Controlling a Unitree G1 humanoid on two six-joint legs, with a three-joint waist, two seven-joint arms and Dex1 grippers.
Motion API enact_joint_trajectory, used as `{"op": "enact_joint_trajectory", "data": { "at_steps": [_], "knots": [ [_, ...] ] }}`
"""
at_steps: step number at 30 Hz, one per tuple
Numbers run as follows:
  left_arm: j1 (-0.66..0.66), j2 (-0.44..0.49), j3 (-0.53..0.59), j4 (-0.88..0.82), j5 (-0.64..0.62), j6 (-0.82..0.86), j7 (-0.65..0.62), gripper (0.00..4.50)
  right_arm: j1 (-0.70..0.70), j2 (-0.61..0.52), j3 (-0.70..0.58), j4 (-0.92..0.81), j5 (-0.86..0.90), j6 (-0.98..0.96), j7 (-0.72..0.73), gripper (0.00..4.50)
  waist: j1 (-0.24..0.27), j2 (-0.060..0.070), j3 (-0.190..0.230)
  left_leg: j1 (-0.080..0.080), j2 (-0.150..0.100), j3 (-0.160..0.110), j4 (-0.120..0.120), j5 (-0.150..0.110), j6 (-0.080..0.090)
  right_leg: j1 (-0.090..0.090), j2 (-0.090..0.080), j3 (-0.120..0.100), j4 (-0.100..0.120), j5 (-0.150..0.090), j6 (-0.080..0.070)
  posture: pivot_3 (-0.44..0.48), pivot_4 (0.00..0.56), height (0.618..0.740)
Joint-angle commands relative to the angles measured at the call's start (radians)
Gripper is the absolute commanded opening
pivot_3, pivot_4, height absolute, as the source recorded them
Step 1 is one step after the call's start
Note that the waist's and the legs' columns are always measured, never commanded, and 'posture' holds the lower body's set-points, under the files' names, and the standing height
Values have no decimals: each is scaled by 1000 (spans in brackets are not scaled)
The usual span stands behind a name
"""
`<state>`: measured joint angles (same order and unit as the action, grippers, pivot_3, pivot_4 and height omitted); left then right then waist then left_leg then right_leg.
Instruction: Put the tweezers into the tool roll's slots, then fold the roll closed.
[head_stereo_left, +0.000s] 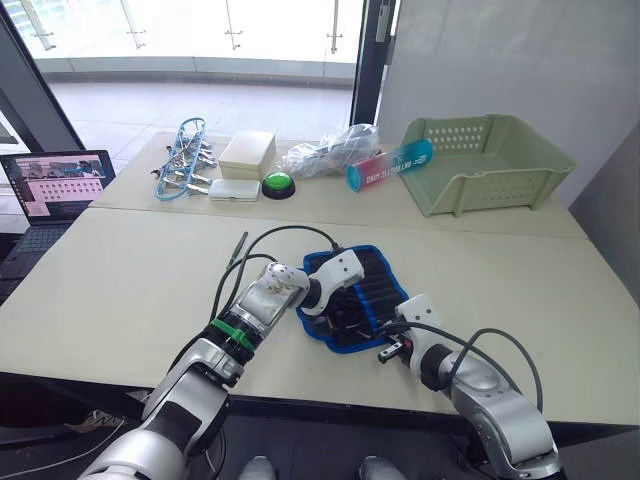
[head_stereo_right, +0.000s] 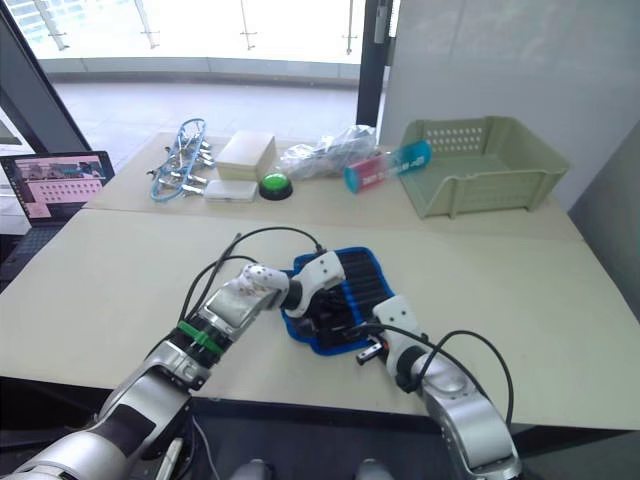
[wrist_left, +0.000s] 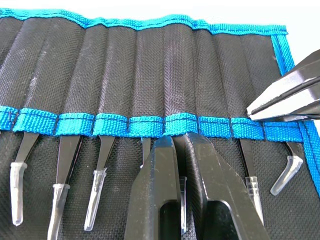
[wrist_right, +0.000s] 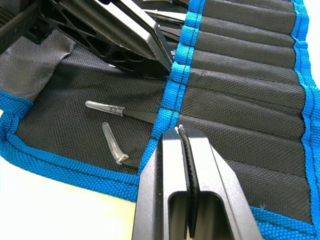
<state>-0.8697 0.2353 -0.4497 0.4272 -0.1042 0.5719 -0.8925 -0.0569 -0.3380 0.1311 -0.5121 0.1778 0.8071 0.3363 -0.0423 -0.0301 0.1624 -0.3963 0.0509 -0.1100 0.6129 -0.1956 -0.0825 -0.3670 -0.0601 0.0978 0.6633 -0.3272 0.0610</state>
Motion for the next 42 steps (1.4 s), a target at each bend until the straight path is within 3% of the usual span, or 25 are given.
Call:
{"op": "enact_joint_trajectory", "data": {
  "at_steps": [1, 11, 15, 21, 25, 29, 35, 42],
  "knots": [
    [-9, 20, 43, -72, 3, 8, -5, 1087, 31, 7, 60, 14, 13, 21, 20, 0, -1, 0, 0, 0, 0, 0, 0, 0, 0, 0, 0, 0, 0, 0, 0, 0, 150, 740],
    [172, 196, 261, -538, -137, 198, 6, 4413, 64, -6, 70, 6, 8, -2, 25, 0, -17, 1, 0, -1, 1, 0, -4, 0, 0, -2, 0, 0, 0, 0, -1, 0, 150, 740],
    [357, 227, 519, -663, -237, 179, 77, 4482, 70, -19, 48, 16, 10, -13, 31, 0, -24, 1, 0, -1, 1, 0, -3, 0, 0, -2, 0, 0, 0, 0, -1, 0, 150, 740],
    [708, 377, 777, -708, -163, 31, 173, 4482, 78, -29, 12, 20, 19, -28, 46, 0, -24, 1, 1, 3, 2, 0, -6, 0, 0, -2, 0, 1, 1, -1, -2, 0, 150, 740],
    [830, 360, 916, -760, -249, 65, 213, 4482, 86, -41, 7, 22, 30, -33, 61, 0, 3, -4, 0, 2, 1, 0, -5, 0, 0, 0, -1, 0, -1, -1, -2, 0, 150, 740],
    [927, 313, 1049, -825, -317, 90, 277, 4482, 71, -54, 24, 53, 32, -41, 86, 0, -3, -6, -1, 3, 1, 0, -5, 0, 0, 0, -1, 0, -1, -1, -2, 0, 150, 740],
    [996, 281, 1024, -861, -311, 65, 342, 4482, 30, -66, 19, 87, 37, -43, 111, 0, -5, -6, -1, 5, 2, 0, -6, 0, 0, 1, 0, 1, 0, -1, -3, 0, 150, 740],
    [885, 274, 889, -748, -251, 74, 431, 4482, 16, -78, 14, 90, 35, -35, 117, 0, -3, -7, -1, 6, 2, 0, -6, 0, 0, 2, 0, 1, 0, -1, -3, 0, 150, 740]
  ]
}}
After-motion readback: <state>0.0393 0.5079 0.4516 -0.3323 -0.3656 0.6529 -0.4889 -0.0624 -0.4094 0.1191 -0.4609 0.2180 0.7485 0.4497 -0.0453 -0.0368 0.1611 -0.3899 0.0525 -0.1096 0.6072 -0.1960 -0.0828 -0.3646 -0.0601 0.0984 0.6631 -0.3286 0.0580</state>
